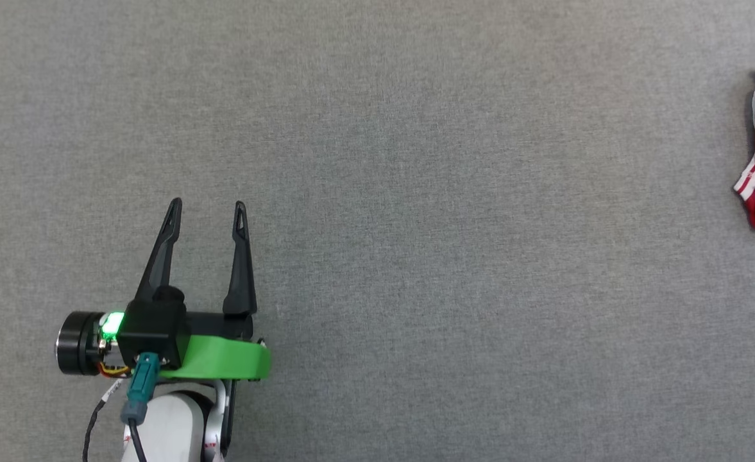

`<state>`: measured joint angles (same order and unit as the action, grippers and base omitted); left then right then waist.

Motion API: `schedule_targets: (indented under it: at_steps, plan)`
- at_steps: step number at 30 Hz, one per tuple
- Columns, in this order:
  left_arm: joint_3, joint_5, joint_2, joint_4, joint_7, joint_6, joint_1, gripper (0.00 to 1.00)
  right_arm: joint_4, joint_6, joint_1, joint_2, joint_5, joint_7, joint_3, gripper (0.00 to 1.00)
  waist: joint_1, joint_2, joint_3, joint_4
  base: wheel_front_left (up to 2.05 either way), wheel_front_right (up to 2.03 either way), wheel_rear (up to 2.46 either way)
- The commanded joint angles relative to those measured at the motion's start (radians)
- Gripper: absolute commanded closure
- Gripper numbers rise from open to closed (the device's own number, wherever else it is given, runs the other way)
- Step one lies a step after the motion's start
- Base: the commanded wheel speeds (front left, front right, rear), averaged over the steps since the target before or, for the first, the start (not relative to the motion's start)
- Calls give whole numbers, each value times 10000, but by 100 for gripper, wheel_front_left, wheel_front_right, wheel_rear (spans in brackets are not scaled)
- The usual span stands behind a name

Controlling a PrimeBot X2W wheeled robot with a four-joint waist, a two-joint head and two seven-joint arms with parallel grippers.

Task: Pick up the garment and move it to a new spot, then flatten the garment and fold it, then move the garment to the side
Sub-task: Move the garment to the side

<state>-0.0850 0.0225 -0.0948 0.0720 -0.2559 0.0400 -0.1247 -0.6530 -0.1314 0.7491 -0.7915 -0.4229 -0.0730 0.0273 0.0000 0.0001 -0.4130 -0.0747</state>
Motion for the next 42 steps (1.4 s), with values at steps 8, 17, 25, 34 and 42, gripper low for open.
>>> schedule_targets:
  at_steps: [8,17,25,34,42]
  plan:
    - [189,234,136,-99,-59,122,775,0,2109,7,-1337,1788,971,-1440,-568,0,0,-1,1624,316,0,0,0]
    - [467,378,231,-295,-59,70,1211,0,4960,7,-3355,4233,1841,-1830,-910,0,0,-1,2432,739,0,0,0]
    - [592,425,312,-435,-59,20,1551,0,6099,7,-5188,5434,2334,-1878,-381,0,0,-1,2902,983,0,0,0]
    - [638,491,376,-552,-59,-91,1832,0,5965,7,-6761,6095,2245,-1886,-258,0,0,-1,3218,1093,0,0,0]
    - [760,520,400,-652,-59,-327,2213,0,6128,7,-7673,6474,2379,-1887,-385,0,0,-1,3578,993,0,0,0]
